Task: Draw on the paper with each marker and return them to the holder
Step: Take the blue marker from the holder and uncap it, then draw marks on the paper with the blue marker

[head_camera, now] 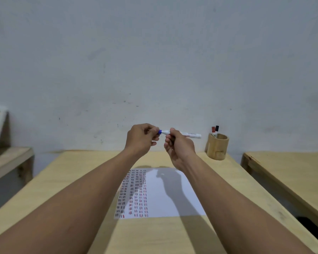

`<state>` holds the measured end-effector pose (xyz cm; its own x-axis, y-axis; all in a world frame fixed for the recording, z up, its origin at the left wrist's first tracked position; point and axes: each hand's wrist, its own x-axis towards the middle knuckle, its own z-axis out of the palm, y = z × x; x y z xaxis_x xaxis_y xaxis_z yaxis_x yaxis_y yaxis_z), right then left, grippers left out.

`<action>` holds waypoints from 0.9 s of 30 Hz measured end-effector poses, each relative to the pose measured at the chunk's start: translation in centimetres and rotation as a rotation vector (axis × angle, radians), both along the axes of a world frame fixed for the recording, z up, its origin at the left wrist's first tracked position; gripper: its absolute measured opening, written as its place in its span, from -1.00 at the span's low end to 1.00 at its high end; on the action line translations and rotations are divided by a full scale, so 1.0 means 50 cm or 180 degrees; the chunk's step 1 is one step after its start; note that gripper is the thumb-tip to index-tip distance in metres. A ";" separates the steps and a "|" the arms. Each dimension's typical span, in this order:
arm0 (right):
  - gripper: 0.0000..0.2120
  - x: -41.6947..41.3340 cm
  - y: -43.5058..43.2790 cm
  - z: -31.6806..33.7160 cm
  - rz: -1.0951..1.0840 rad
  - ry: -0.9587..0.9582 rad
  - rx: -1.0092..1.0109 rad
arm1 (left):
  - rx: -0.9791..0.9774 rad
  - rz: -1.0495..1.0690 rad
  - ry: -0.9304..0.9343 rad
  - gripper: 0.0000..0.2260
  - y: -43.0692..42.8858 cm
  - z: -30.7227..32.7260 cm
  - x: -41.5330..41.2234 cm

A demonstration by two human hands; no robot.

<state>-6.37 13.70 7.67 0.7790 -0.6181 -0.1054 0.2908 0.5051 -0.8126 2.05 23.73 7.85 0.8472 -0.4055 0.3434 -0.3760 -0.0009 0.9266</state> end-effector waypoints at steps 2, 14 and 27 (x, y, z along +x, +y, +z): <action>-0.85 0.007 0.005 -0.008 0.0001 -0.0031 -0.0017 | 0.0097 0.0101 0.0002 -0.85 0.018 -0.004 0.010; -0.86 0.058 0.015 -0.088 0.0045 0.0573 -0.0414 | 0.2164 0.0933 -0.0620 -0.92 0.142 -0.146 0.118; -0.84 0.077 -0.004 -0.137 -0.0037 0.0810 -0.1533 | 0.2463 0.1159 -0.0878 -0.65 0.150 -0.215 0.129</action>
